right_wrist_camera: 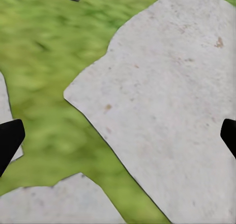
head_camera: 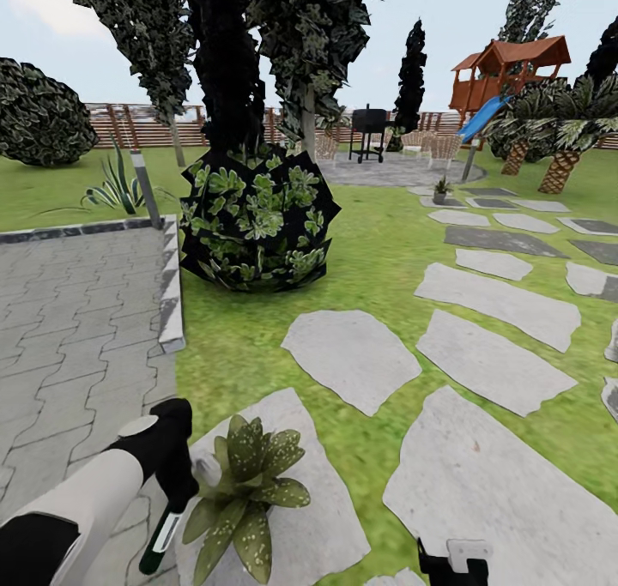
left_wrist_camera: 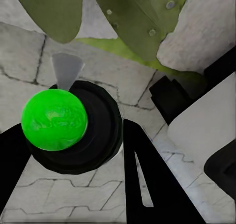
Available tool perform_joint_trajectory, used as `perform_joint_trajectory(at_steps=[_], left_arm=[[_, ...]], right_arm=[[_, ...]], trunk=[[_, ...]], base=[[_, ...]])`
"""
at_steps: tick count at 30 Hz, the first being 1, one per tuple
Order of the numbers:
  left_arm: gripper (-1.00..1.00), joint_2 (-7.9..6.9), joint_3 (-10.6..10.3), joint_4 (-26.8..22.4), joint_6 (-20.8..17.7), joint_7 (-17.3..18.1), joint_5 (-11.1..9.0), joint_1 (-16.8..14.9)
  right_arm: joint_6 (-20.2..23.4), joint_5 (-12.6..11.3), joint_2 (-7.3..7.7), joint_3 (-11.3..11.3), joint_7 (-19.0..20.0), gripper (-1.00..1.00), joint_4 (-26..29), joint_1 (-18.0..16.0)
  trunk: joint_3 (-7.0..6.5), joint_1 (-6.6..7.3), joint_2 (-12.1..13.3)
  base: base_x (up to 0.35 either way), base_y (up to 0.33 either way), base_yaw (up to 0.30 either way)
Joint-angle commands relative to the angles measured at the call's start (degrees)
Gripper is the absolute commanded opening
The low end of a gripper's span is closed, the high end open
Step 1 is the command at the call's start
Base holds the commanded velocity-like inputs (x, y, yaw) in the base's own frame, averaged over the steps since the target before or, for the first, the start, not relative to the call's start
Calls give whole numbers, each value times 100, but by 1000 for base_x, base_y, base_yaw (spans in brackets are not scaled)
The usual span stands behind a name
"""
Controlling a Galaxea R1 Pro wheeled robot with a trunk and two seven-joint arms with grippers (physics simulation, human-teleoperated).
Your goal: Pick up the pesticide atomizer in the garden and spray insectifuge to fully cover both potted plants in the garden.
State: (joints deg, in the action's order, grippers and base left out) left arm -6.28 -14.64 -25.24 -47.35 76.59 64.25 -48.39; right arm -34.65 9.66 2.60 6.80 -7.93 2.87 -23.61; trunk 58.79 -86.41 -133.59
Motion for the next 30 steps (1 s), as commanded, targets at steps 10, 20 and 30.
perform_joint_trajectory(at_steps=[10,20,30], left_arm=[[-100,100,-56,106,-9,67,35,127],[-100,101,-65,107,-35,58,61,119],[-100,-38,-75,115,-71,13,53,119]], right_arm=[[-15,46,-34,32,-16,100,-4,-4],[-16,53,-41,32,-15,100,-2,-4],[-19,53,-41,32,-15,100,-6,-4]], trunk=[[5,1,-2],[5,1,-2],[5,1,-2]], base=[[0,0,-74],[-202,0,-166],[-73,12,-114]])
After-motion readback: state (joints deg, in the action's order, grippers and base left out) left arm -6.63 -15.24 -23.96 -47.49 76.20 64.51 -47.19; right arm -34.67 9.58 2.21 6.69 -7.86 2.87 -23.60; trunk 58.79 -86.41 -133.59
